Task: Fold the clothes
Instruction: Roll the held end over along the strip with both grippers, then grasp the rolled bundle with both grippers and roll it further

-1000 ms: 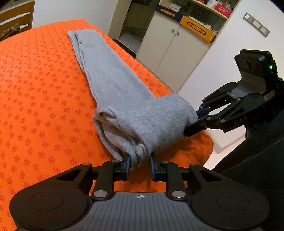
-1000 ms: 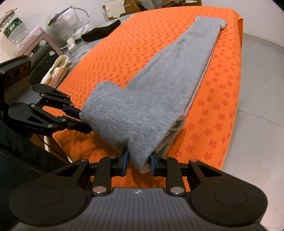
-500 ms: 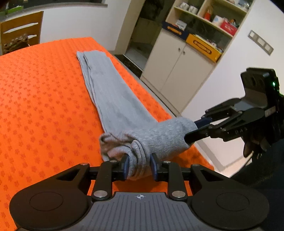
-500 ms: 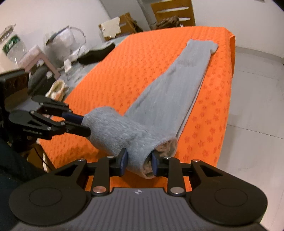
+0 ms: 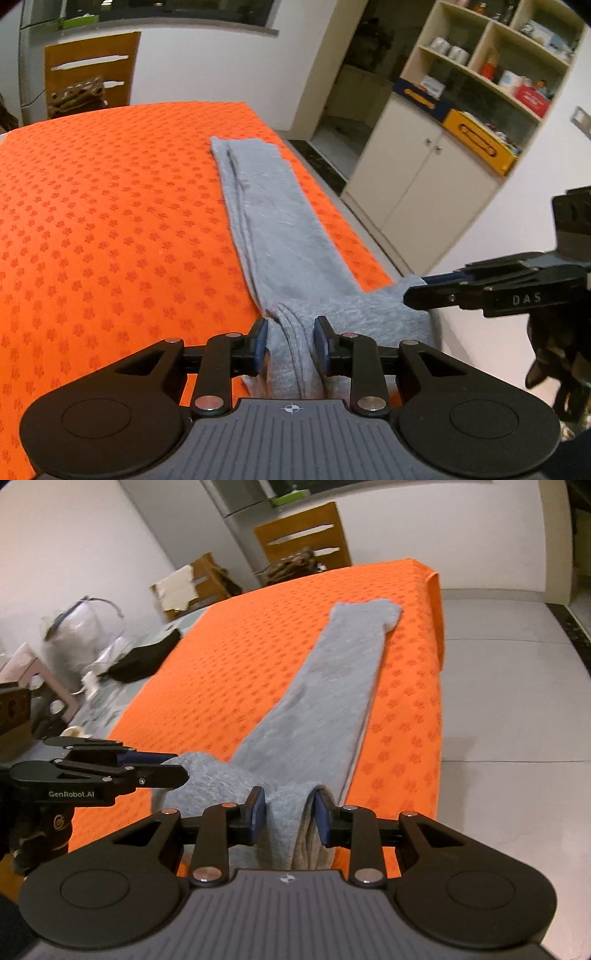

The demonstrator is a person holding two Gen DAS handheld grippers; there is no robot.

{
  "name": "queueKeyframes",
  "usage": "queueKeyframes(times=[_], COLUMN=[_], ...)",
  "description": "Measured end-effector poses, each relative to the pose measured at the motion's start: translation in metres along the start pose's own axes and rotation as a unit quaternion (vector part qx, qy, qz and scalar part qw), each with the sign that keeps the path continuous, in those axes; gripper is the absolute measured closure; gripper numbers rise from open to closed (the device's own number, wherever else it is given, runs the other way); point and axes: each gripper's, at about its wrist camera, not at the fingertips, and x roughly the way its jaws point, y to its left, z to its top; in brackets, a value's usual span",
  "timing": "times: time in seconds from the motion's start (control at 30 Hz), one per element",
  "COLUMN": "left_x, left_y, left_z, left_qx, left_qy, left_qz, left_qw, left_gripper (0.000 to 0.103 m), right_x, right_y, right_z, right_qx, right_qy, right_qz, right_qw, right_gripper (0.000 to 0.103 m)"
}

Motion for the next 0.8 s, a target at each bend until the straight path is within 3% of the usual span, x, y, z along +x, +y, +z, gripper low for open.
queueKeyframes(times=[0.37, 0.5, 0.6, 0.67, 0.8], left_x=[0.044, 0.031, 0.01, 0.001, -0.014], left_y=[0.016, 0.02, 0.025, 0.026, 0.02], left_z=[0.018, 0.019, 0.017, 0.012, -0.005], left_qx=[-0.013, -0.031, -0.041, -0.045, -0.022], left_qy=[0.008, -0.021, -0.048, -0.045, -0.032], left_qz=[0.015, 0.0, -0.013, -0.014, -0.032], left_qw=[0.9998, 0.9993, 0.9979, 0.9979, 0.9987], left_gripper=[0.065, 0.064, 0.058, 0.058, 0.053], right_x=[0.042, 0.028, 0.008, -0.005, -0.024], right_y=[-0.013, -0.015, -0.012, -0.01, -0.004], right_z=[0.01, 0.012, 0.007, 0.001, -0.018], right_qx=[-0.015, -0.008, -0.019, -0.031, -0.052], right_qy=[0.004, -0.021, -0.041, -0.047, -0.038], right_qz=[-0.043, -0.036, -0.023, -0.013, 0.01], right_qw=[0.999, 0.999, 0.999, 0.998, 0.998], right_gripper=[0.069, 0.069, 0.065, 0.057, 0.054])
